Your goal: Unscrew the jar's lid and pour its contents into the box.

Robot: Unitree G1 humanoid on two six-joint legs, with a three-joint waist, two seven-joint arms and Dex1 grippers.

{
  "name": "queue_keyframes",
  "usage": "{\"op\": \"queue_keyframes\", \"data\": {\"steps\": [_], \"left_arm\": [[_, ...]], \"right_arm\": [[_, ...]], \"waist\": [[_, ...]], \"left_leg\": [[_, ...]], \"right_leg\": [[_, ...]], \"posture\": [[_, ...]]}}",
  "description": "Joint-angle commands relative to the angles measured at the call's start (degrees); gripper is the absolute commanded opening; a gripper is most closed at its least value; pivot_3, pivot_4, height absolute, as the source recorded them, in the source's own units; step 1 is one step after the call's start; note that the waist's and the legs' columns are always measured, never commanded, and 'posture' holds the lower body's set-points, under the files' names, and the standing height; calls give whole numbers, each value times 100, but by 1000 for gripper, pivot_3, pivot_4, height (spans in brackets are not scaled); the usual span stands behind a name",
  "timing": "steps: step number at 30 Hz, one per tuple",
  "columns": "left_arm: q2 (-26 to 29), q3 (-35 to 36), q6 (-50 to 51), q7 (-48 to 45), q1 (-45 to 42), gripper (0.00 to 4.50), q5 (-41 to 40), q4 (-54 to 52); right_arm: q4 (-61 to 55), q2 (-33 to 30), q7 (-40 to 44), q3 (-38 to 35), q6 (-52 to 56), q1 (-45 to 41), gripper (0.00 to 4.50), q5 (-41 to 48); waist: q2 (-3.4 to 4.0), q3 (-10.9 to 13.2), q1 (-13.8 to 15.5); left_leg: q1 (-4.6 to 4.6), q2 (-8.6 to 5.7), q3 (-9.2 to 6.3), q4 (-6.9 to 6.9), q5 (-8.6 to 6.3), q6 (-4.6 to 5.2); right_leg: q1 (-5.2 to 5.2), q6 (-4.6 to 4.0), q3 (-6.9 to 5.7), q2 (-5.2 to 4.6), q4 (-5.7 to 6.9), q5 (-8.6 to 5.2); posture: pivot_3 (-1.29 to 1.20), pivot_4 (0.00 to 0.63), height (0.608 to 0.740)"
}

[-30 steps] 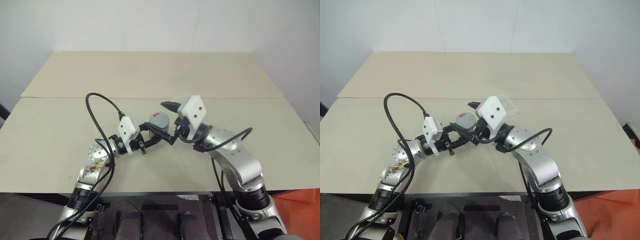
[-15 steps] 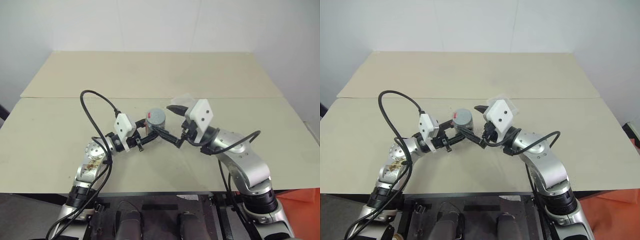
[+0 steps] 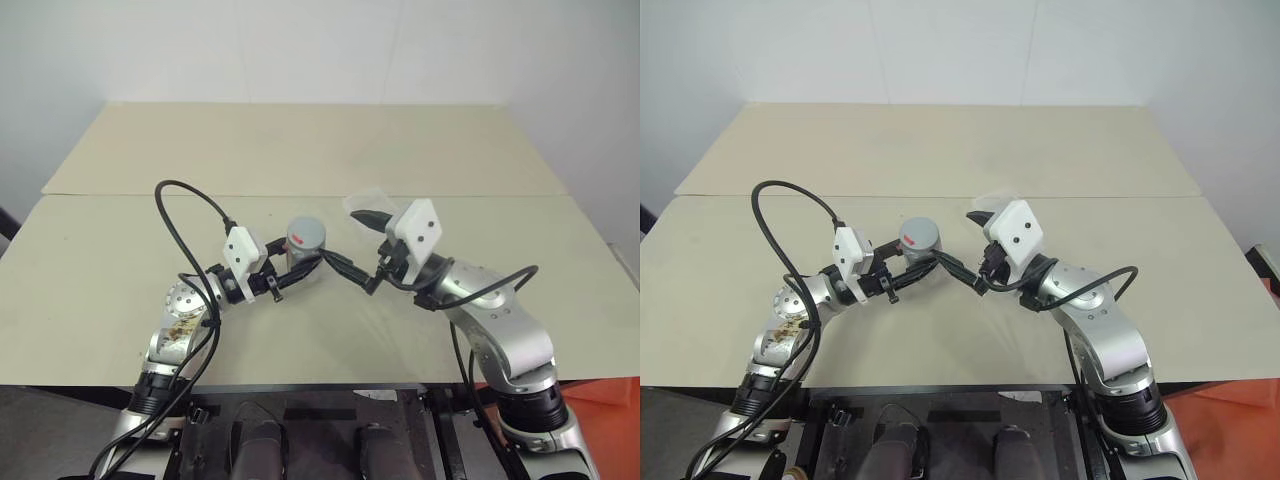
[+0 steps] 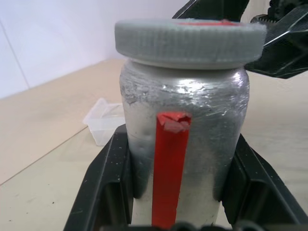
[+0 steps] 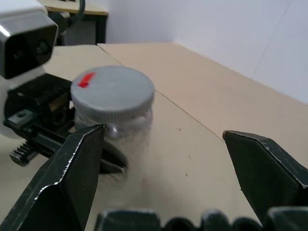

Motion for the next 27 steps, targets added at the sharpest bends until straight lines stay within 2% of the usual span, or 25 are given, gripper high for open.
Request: {"op": "queue_keyframes", "data": {"steps": [1,4,10,20,27], "left_arm": [[-8,26,-163,-77,-66,1926,-101,-128],[-22,25,-167,-82,-64,1926,-85,-122],[-47,15,-194,-65,2,1926,-53,-161],[-155,-115,-120,30,206,1926,-46,-480],[-162,-137,-144,41,185,1926,-42,-434]], "right_arm": [[-204,-79,-49,-199,-118,36,4468,-13],[-269,-166,29,-229,-87,106,4468,46],[-582,-475,782,-283,-12,179,4468,797],[1,265,252,280,25,-716,4468,471],[97,326,358,395,4,-791,4468,475]], "waist": [[0,0,0],[0,0,0],[0,0,1],[0,0,-9],[0,0,7]], "left_leg": [[0,0,0,0,0,0],[0,0,0,0,0,0],[0,0,-1,0,0,0],[3,0,-2,1,0,0],[0,0,-3,4,0,0]], "right_leg": [[0,0,0,0,0,0],[0,0,0,0,0,0],[2,0,0,0,-2,0],[2,0,0,0,1,0],[2,0,-3,-1,2,0]], "posture": [[0,150,740],[0,150,740],[0,150,740],[0,150,740],[0,150,740]]}}
